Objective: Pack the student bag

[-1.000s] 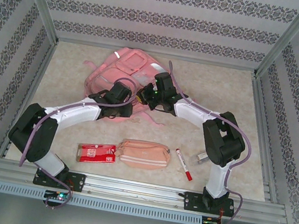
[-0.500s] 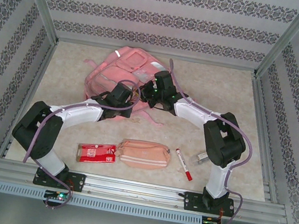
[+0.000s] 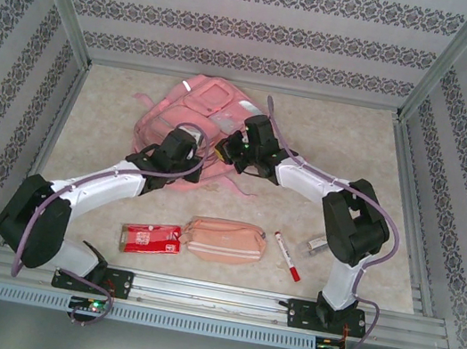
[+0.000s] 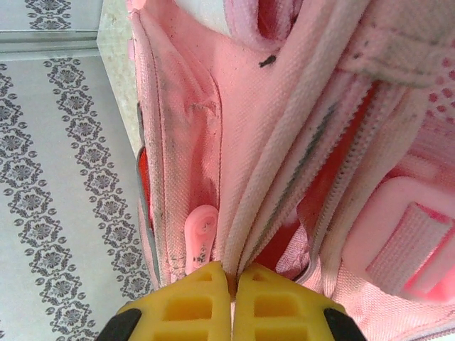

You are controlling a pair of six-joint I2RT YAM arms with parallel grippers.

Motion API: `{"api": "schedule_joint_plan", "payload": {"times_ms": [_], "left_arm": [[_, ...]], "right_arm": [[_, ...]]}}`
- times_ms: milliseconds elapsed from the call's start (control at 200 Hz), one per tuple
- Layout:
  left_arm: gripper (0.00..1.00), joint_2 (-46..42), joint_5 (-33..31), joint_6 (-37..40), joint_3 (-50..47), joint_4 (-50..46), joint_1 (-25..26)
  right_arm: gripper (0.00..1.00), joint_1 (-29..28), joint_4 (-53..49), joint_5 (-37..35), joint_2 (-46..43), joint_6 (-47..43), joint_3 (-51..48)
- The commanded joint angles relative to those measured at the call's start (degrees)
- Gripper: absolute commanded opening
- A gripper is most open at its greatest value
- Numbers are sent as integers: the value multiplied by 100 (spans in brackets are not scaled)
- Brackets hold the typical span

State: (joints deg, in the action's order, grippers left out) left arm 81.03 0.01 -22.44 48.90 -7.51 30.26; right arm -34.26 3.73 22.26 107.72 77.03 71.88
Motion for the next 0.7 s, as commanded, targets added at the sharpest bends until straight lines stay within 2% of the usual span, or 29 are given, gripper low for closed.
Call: {"api": "schedule_joint_plan", "payload": {"times_ms": [0, 75, 135, 185, 370, 500, 695], "left_arm": [[0, -146, 142, 168, -261, -134, -69], [0, -184, 508, 170, -427, 129, -106], [26, -160, 717, 1, -465, 332, -108], [34, -126, 896, -141, -420, 444, -114], [40, 83, 579, -487, -168, 279, -182], [41, 415, 520, -564, 73, -18, -341], [39, 814, 62, -490, 429, -258, -388]], "right_arm": [[0, 120, 384, 142, -282, 108, 10], [0, 139, 373, 227, -299, 124, 41], [0, 127, 380, 327, -262, 160, 93], [0, 100, 383, 385, -237, 192, 148], [0, -40, 418, 542, -173, 294, 342], [0, -74, 424, 599, -173, 345, 397], [0, -132, 427, 648, -164, 400, 450]]}}
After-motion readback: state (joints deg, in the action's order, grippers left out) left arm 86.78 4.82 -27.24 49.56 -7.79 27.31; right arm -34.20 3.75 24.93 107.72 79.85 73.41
